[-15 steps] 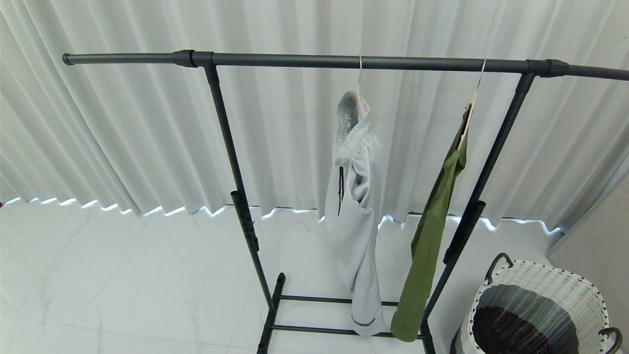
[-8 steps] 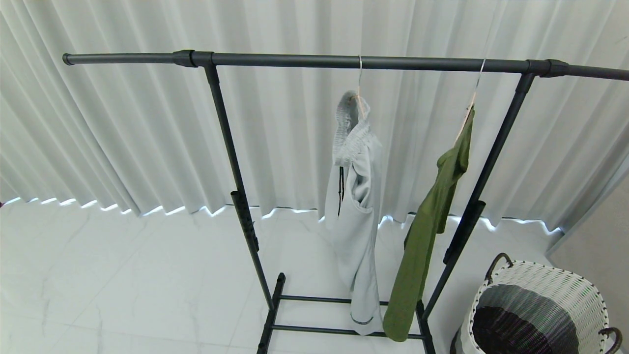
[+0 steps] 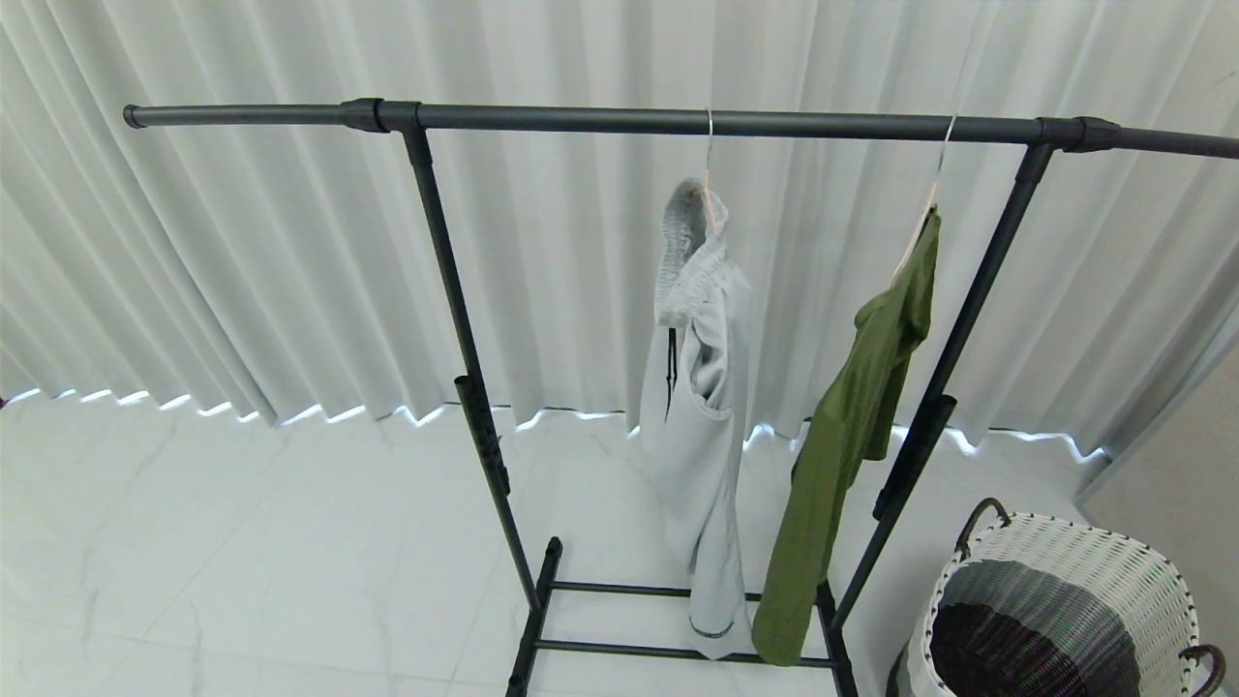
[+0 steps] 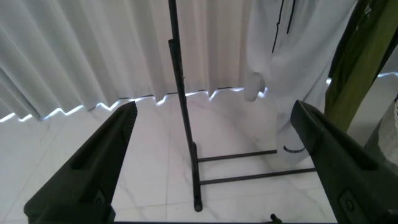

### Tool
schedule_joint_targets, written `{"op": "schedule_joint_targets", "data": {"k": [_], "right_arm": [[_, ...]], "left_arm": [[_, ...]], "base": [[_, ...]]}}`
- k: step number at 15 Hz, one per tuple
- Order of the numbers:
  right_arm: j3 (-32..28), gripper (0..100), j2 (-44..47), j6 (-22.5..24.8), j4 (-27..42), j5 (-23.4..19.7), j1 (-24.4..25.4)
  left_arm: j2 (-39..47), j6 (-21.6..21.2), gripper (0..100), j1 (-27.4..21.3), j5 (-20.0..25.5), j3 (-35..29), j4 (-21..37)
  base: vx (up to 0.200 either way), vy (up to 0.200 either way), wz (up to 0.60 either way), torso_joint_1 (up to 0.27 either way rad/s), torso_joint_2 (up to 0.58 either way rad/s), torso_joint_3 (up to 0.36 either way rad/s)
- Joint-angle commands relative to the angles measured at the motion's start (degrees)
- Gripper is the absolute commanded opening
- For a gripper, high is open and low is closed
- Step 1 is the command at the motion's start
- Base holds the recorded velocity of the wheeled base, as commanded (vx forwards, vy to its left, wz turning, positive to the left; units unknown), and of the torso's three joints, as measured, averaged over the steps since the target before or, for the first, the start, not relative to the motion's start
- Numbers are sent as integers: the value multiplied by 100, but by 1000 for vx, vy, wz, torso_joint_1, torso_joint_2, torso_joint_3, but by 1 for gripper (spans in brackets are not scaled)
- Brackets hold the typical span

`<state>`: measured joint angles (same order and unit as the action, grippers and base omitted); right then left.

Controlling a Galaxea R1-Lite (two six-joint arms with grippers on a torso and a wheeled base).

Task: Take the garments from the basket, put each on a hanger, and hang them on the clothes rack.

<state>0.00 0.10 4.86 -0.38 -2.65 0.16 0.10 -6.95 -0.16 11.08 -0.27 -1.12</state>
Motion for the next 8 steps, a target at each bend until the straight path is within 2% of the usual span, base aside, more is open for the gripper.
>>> {"op": "schedule_joint_targets", "data": {"k": [1,8], "right_arm": [[0,100,-10,6,-6,1,2],[0,100,-10,-3,3,1,2]], "left_arm": [[-10,1,100,-2,-1,0,-2],[-10,1,100,-2,-1,0,-2]], "base": [[0,0,0,0,0,0],[0,0,0,0,0,0]]}}
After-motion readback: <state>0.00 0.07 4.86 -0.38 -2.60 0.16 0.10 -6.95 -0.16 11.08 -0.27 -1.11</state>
